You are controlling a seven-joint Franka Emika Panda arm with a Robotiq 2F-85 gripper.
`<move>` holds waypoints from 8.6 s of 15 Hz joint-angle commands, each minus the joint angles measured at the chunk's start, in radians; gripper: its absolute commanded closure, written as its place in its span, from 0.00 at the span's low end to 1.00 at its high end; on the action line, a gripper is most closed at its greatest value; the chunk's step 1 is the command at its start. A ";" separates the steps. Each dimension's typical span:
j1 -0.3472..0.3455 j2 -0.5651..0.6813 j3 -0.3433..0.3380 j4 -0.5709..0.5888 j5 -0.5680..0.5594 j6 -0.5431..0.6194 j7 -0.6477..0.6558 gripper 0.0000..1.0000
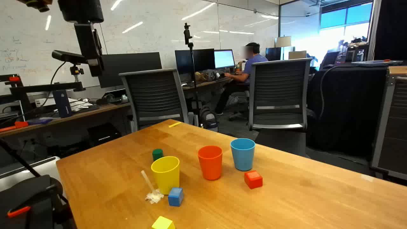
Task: Stack up all the cups on the table
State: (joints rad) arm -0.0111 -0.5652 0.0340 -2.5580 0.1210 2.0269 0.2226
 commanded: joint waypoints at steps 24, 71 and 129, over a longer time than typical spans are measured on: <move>-0.058 0.161 0.026 0.050 -0.025 0.237 0.168 0.00; 0.071 0.817 -0.137 0.070 -0.220 0.794 0.248 0.00; 0.062 0.944 -0.202 0.532 -0.154 0.507 0.434 0.99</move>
State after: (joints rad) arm 0.0582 0.3476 -0.1788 -2.0698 -0.0490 2.5313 0.6479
